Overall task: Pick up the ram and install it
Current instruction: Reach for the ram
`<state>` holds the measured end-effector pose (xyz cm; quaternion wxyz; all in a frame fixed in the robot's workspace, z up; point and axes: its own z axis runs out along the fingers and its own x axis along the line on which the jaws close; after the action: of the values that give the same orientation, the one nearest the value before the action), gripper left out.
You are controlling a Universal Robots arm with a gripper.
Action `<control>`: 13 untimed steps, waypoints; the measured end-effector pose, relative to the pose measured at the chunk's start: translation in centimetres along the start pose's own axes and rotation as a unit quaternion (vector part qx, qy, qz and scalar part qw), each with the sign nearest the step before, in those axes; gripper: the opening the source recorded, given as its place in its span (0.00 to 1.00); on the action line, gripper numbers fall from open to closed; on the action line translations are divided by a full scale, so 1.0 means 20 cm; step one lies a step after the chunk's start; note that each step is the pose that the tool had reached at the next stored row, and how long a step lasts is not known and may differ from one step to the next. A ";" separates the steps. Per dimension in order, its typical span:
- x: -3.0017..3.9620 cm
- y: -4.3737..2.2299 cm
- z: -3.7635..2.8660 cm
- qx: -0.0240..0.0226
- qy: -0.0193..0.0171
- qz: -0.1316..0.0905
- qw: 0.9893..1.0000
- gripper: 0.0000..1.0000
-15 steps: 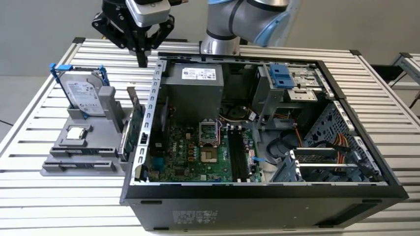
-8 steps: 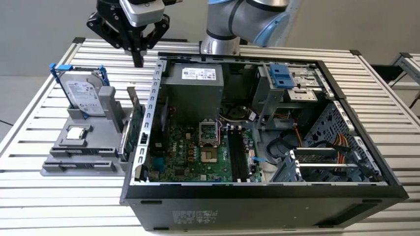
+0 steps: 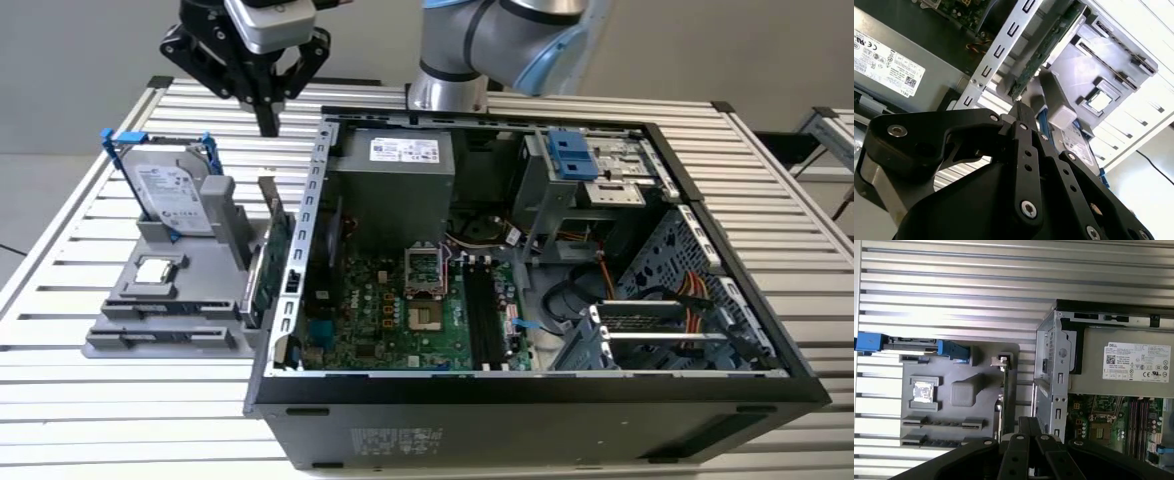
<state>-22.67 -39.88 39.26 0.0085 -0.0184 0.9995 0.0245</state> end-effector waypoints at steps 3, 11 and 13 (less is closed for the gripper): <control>0.020 0.001 0.000 0.000 0.000 -0.002 1.000 0.00; 0.075 0.003 -0.001 0.000 0.003 -0.009 1.000 0.00; 0.088 0.003 -0.001 0.000 0.004 -0.009 1.000 0.00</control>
<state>-24.43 -39.88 39.26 0.0043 -0.0271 0.9993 0.0247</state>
